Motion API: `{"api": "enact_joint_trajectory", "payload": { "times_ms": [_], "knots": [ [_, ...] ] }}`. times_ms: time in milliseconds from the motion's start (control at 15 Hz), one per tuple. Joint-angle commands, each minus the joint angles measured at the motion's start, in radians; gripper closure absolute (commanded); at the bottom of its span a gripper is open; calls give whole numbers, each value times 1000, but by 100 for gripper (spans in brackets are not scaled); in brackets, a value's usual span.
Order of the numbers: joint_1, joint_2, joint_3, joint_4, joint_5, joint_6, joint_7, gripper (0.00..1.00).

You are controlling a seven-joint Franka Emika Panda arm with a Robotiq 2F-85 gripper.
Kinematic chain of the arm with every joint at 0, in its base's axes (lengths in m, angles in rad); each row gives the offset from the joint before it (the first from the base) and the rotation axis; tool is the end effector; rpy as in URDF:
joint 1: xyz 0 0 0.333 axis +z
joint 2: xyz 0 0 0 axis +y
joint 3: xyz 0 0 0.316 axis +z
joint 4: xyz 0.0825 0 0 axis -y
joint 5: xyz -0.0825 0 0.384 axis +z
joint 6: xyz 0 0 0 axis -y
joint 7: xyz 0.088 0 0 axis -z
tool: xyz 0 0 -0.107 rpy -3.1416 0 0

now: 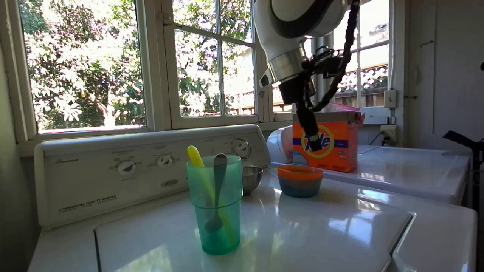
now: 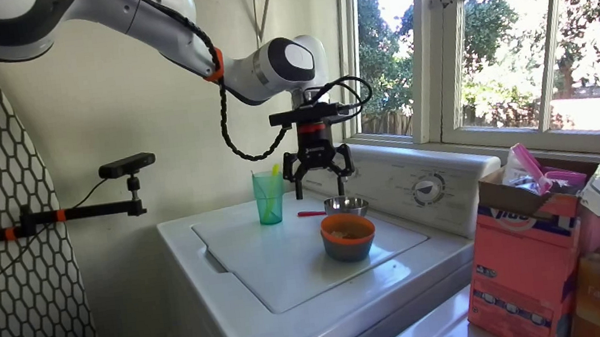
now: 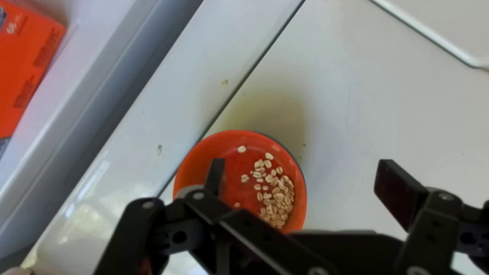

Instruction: Unstack the bowls on the counter

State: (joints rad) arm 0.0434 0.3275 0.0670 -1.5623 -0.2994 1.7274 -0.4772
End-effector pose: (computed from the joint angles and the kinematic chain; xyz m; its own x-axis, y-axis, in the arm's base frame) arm 0.6405 0.0389 0.4475 0.7758 0.5716 -0.2671 0.6199 -0.7694 0.1540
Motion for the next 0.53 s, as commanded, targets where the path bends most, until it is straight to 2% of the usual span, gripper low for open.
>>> {"api": "enact_joint_trajectory", "payload": {
  "times_ms": [0,133,467],
  "knots": [
    [-1,-6,18,-53,-1,67,-55,0],
    [6,11,20,-54,-2,72,-27,0],
    [5,54,36,-44,19,97,-49,0]
  ]
}}
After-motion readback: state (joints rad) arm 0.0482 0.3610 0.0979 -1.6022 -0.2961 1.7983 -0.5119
